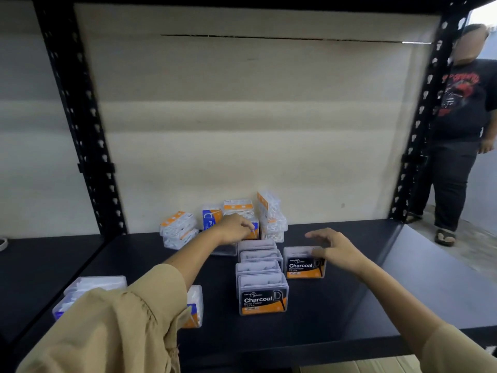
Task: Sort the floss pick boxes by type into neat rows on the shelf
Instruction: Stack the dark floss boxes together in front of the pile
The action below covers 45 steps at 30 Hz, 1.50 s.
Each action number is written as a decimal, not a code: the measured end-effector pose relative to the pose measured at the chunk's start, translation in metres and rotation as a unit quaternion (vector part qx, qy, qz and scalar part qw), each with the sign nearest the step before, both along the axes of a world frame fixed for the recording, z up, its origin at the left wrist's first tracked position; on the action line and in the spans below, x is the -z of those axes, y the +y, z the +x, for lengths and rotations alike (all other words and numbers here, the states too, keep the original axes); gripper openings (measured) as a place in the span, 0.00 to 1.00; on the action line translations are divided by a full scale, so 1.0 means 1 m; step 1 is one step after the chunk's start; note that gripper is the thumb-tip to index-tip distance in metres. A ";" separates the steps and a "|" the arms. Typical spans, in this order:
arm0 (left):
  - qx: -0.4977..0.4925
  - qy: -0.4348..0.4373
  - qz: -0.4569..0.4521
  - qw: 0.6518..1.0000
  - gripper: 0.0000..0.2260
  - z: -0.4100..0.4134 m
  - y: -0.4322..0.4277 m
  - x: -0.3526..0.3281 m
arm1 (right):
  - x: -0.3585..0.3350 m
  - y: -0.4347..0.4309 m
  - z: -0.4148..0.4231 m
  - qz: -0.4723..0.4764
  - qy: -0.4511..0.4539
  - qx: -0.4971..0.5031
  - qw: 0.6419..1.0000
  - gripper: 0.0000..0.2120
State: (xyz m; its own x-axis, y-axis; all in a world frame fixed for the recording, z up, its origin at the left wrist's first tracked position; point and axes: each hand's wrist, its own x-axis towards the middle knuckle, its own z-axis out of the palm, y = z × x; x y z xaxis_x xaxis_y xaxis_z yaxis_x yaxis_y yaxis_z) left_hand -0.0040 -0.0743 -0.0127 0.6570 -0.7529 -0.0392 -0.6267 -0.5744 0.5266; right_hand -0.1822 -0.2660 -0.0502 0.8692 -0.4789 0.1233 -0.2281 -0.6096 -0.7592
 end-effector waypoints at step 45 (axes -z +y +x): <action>-0.037 -0.051 0.066 0.996 0.25 0.065 0.058 0.025 | -0.008 0.080 0.082 -0.128 0.053 -0.087 0.986 0.15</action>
